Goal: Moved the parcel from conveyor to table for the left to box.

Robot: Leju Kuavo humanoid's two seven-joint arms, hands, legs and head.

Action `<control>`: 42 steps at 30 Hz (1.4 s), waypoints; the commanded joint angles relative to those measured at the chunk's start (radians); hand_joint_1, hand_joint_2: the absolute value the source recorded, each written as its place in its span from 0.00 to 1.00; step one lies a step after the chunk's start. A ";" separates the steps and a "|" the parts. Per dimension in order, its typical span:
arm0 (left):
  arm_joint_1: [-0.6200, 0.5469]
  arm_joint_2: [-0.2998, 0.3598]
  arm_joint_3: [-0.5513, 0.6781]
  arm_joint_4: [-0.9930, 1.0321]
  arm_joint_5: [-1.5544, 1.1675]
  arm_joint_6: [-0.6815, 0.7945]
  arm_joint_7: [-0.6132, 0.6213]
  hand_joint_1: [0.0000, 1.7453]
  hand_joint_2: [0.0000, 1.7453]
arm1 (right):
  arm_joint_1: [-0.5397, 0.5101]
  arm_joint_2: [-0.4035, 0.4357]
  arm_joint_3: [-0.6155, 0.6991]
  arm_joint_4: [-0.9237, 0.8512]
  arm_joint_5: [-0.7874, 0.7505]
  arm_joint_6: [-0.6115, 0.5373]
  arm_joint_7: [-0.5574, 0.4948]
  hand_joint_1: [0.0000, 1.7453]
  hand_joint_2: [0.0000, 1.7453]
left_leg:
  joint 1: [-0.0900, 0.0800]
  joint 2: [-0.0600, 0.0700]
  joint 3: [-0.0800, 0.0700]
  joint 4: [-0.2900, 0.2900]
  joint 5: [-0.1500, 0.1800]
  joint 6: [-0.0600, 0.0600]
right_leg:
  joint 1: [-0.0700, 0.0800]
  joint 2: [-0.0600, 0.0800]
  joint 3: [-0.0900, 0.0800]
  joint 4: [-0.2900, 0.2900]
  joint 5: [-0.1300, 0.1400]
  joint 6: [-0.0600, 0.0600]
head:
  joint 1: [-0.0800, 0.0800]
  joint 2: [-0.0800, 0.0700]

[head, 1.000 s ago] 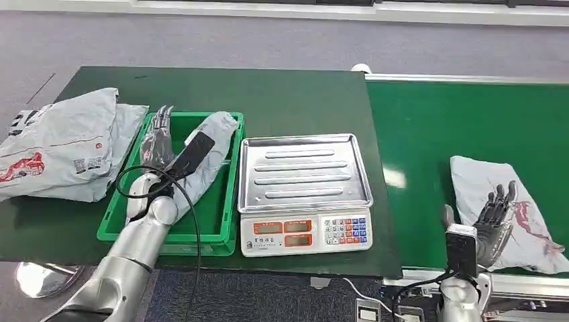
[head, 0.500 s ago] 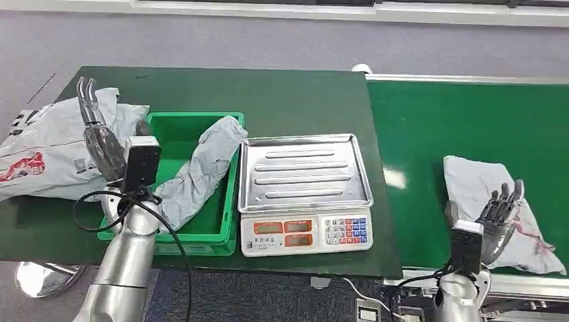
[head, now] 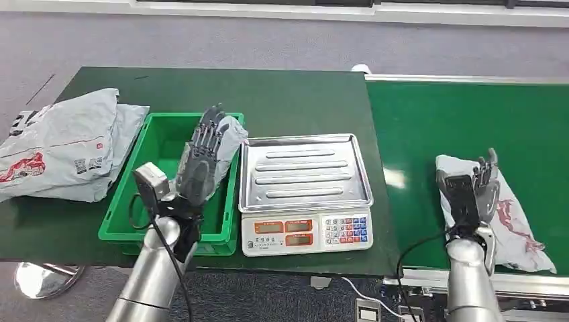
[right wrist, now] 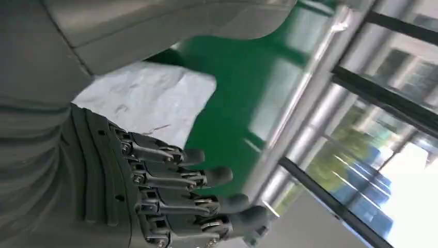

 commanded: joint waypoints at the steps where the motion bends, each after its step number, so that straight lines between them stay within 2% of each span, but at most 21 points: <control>1: -0.052 0.013 -0.081 0.164 0.019 -0.003 0.001 0.00 1.00 | -0.135 -0.079 -0.044 0.236 0.020 0.013 0.010 0.00 1.00 | 0.002 -0.001 0.004 -0.003 0.000 -0.001 | 0.002 -0.001 0.005 -0.004 0.000 -0.002 | 0.000 0.000; 2: -0.084 0.002 -0.063 0.248 0.013 0.033 0.001 0.00 1.00 | -0.168 -0.131 0.010 0.331 0.163 0.046 0.175 0.00 1.00 | 0.002 -0.001 0.006 -0.004 0.000 -0.001 | 0.002 -0.001 0.006 -0.004 0.000 -0.002 | 0.000 0.000; 3: -0.102 -0.002 -0.064 0.279 -0.004 0.056 0.001 0.00 1.00 | -0.230 -0.181 0.010 0.444 0.212 0.100 0.200 0.00 1.00 | 0.002 0.000 0.004 -0.002 0.000 -0.001 | 0.002 0.000 0.005 -0.003 0.000 -0.002 | 0.000 0.000; 4: -0.112 -0.007 -0.050 0.309 0.004 0.060 0.001 0.00 1.00 | -0.271 -0.210 0.017 0.522 0.262 0.112 0.220 0.00 1.00 | 0.001 -0.001 0.002 -0.001 0.000 0.000 | 0.001 -0.001 0.003 -0.001 0.000 -0.001 | 0.000 0.000; 10: -0.112 -0.007 -0.050 0.309 0.004 0.060 0.001 0.00 1.00 | -0.271 -0.210 0.017 0.522 0.262 0.112 0.220 0.00 1.00 | 0.002 -0.001 0.003 -0.001 0.000 0.000 | 0.002 -0.002 0.005 -0.003 0.001 -0.001 | 0.000 0.000; 11: -0.112 0.009 -0.106 0.312 -0.088 0.166 0.001 0.00 1.00 | -0.295 -0.235 0.061 0.594 0.325 0.211 0.336 0.00 1.00 | 0.001 -0.001 0.002 -0.001 0.000 0.000 | 0.001 -0.001 0.003 -0.001 0.000 -0.001 | 0.000 0.000; 12: -0.101 0.015 -0.163 0.288 -0.103 0.229 0.001 0.00 1.00 | -0.317 -0.251 0.089 0.650 0.369 0.318 0.384 0.00 1.00 | 0.001 0.000 0.003 -0.001 -0.001 0.000 | 0.002 0.000 0.004 -0.002 0.000 -0.001 | 0.000 0.000; 16: -0.132 0.017 -0.181 0.335 -0.059 0.283 0.001 0.00 1.00 | -0.322 -0.265 0.171 0.740 0.473 0.484 0.461 0.00 1.00 | 0.001 -0.002 0.003 -0.001 0.000 0.000 | 0.002 -0.002 0.004 -0.002 0.000 -0.001 | 0.000 0.000; 17: -0.134 0.018 -0.180 0.341 -0.055 0.294 0.001 0.00 1.00 | -0.316 -0.270 0.195 0.749 0.504 0.496 0.489 0.00 1.00 | 0.003 -0.001 0.007 -0.004 0.000 -0.001 | 0.003 -0.001 0.008 -0.006 0.001 -0.002 | 0.000 0.000; 19: -0.129 0.023 -0.185 0.344 -0.056 0.320 0.001 0.00 1.00 | -0.304 -0.284 0.232 0.752 0.569 0.465 0.590 0.00 1.00 | 0.001 -0.003 0.002 -0.001 0.000 0.000 | 0.002 -0.003 0.004 -0.002 0.000 -0.001 | 0.000 0.000; 24: -0.101 0.045 -0.108 0.324 0.020 0.259 0.001 0.00 1.00 | -0.262 -0.317 0.196 0.747 0.573 0.457 0.624 0.00 1.00 | 0.002 -0.005 0.003 -0.002 0.000 0.000 | 0.002 -0.006 0.006 -0.003 -0.001 -0.001 | 0.000 0.000; 26: -0.096 0.047 -0.100 0.319 0.015 0.259 0.001 0.00 1.00 | -0.240 -0.329 0.203 0.752 0.594 0.450 0.662 0.00 1.00 | 0.002 -0.006 0.005 -0.003 0.000 0.000 | 0.003 -0.007 0.009 -0.005 -0.001 -0.001 | 0.000 0.000; 34: -0.096 0.041 -0.099 0.323 0.014 0.261 0.001 0.00 1.00 | -0.237 -0.329 0.209 0.753 0.604 0.450 0.671 0.00 1.00 | 0.002 -0.010 0.004 -0.002 -0.001 0.000 | 0.003 -0.010 0.009 -0.004 -0.002 0.000 | 0.000 0.000; 37: -0.113 0.040 -0.092 0.354 0.013 0.252 0.001 0.00 1.00 | -0.239 -0.327 0.198 0.771 0.600 0.482 0.683 0.01 1.00 | 0.002 -0.010 0.005 -0.002 -0.001 0.001 | 0.003 -0.011 0.010 -0.005 -0.002 0.000 | 0.000 0.000; 38: -0.116 0.039 -0.090 0.359 0.011 0.255 0.001 0.00 1.00 | -0.237 -0.325 0.194 0.771 0.598 0.484 0.678 1.00 1.00 | 0.002 -0.011 0.003 -0.001 -0.001 0.001 | 0.003 -0.011 0.009 -0.004 -0.002 0.000 | 0.000 0.000; 42: -0.114 0.040 -0.089 0.362 0.007 0.252 0.001 0.00 1.00 | -0.228 -0.315 0.178 0.765 0.581 0.491 0.639 1.00 1.00 | 0.002 -0.011 0.003 0.000 -0.001 0.001 | 0.003 -0.011 0.009 -0.004 -0.002 0.000 | 0.000 0.000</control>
